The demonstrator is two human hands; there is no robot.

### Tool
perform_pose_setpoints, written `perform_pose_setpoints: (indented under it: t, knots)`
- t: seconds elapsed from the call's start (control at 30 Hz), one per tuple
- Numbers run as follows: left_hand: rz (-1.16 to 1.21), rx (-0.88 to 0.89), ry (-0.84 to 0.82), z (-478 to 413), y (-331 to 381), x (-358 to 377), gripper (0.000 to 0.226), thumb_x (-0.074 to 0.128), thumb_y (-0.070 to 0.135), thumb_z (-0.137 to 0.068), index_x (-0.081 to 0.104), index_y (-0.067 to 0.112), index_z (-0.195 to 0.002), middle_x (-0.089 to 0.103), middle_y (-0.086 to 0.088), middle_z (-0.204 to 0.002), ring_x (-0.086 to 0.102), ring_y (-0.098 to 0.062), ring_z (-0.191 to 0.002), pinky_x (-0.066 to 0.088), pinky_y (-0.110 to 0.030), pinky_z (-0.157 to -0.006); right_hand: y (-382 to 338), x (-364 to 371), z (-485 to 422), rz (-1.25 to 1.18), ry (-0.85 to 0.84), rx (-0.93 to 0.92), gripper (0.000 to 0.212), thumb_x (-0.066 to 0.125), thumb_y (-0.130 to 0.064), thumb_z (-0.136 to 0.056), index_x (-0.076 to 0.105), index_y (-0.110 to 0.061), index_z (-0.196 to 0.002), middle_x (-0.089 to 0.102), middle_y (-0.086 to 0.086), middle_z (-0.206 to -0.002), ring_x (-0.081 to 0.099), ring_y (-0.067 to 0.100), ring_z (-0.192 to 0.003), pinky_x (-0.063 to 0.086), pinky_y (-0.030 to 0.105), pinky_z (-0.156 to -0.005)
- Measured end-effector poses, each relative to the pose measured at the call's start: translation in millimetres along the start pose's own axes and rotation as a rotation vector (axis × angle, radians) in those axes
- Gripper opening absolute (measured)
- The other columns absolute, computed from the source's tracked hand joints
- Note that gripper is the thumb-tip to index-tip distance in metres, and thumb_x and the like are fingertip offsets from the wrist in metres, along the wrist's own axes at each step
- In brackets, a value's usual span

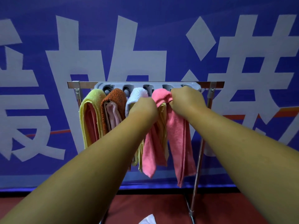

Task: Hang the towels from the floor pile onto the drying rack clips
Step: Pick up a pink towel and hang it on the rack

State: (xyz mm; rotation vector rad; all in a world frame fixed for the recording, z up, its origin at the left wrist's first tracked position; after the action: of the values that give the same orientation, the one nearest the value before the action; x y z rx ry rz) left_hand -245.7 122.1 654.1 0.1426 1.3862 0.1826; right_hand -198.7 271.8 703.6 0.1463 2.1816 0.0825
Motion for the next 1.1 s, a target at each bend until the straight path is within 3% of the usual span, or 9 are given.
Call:
perform_pose_setpoints:
  t: [0.13,0.23,0.27,0.37,0.47,0.63,0.77,0.93,1.1]
  knots:
    - [-0.050,0.171,0.231,0,14,0,0.029,0.064,0.023,-0.096,0.073,0.003,-0.116,0.075,-0.013,-0.114,0.071,-0.037,-0.108,0.060,-0.052,-0.091,0,7,7,-0.019,0.038,0.015,0.023,0.052,-0.022,-0.103,0.063,-0.013,-0.121,0.071,0.014,-0.108,0.070,0.039,-0.093,0.053,0.044,-0.068]
    - [0.163,0.084,0.083,-2,2,2,0.041,0.060,0.039,-0.101,0.072,0.004,-0.118,0.074,-0.017,-0.121,0.067,-0.042,-0.115,0.056,-0.054,-0.093,0,9,7,-0.046,0.046,0.047,0.026,0.050,-0.026,-0.106,0.065,-0.013,-0.123,0.071,0.016,-0.109,0.070,0.040,-0.094,0.053,0.043,-0.069]
    - [0.247,0.091,0.111,-1,2,1,0.039,0.059,0.039,-0.101,0.071,0.005,-0.118,0.073,-0.017,-0.120,0.067,-0.040,-0.114,0.055,-0.050,-0.089,0,8,7,-0.059,0.052,0.057,0.029,0.048,-0.029,-0.107,0.065,-0.012,-0.123,0.071,0.016,-0.109,0.069,0.039,-0.093,0.050,0.041,-0.068]
    - [0.532,0.271,0.500,19,1,-16,0.030,0.049,0.030,-0.103,0.066,0.006,-0.110,0.070,-0.015,-0.106,0.066,-0.034,-0.097,0.052,-0.037,-0.080,-1,4,7,-0.101,0.072,0.074,0.035,0.046,-0.036,-0.109,0.065,-0.011,-0.122,0.070,0.017,-0.109,0.067,0.039,-0.092,0.044,0.040,-0.067]
    - [0.638,0.304,0.475,20,-3,-4,0.045,0.035,0.028,-0.107,0.069,0.003,-0.121,0.071,-0.021,-0.116,0.064,-0.040,-0.112,0.052,-0.042,-0.096,-6,3,4,-0.127,0.062,0.066,0.035,0.044,-0.037,-0.108,0.065,-0.010,-0.118,0.070,0.017,-0.109,0.064,0.038,-0.091,0.044,0.040,-0.068]
    - [0.565,0.256,0.393,8,-4,3,0.037,0.040,0.015,-0.106,0.066,-0.003,-0.127,0.066,-0.026,-0.129,0.062,-0.043,-0.120,0.052,-0.041,-0.096,-11,14,9,-0.117,0.042,0.034,0.030,0.047,-0.037,-0.104,0.065,-0.014,-0.113,0.069,0.012,-0.106,0.062,0.036,-0.087,0.047,0.040,-0.068]
    - [0.468,0.292,0.447,4,-13,19,0.027,0.055,0.017,-0.096,0.071,0.002,-0.112,0.073,-0.021,-0.112,0.066,-0.040,-0.108,0.052,-0.036,-0.086,2,35,23,-0.201,-0.001,0.125,0.027,0.050,-0.047,-0.098,0.062,-0.023,-0.097,0.064,0.003,-0.086,0.057,0.029,-0.074,0.046,0.036,-0.064]
    - [0.585,0.313,0.383,2,-22,66,0.023,0.067,0.027,-0.090,0.075,0.007,-0.097,0.075,-0.013,-0.092,0.070,-0.033,-0.093,0.045,-0.027,-0.074,8,82,51,-0.326,-0.158,0.250,0.033,0.056,-0.056,-0.090,0.066,-0.025,-0.087,0.062,-0.001,-0.076,0.060,0.029,-0.070,0.049,0.034,-0.062]
    - [0.521,0.284,0.374,-9,-34,101,0.007,0.058,0.016,-0.088,0.063,0.011,-0.086,0.068,-0.011,-0.086,0.069,-0.039,-0.091,0.050,-0.037,-0.070,9,140,79,-0.444,-0.325,0.314,0.029,0.061,-0.046,-0.094,0.066,-0.019,-0.084,0.062,0.001,-0.077,0.060,0.027,-0.068,0.047,0.031,-0.060]
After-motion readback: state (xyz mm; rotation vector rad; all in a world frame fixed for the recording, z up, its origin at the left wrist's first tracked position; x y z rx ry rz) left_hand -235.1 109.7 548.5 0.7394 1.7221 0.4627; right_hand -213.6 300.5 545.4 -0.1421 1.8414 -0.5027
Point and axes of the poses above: each hand's wrist, its own z-axis away from the middle knuckle, its own x-axis out of the palm, y = z × x, the point moved 9 cm from there along -z, towards the middle knuckle
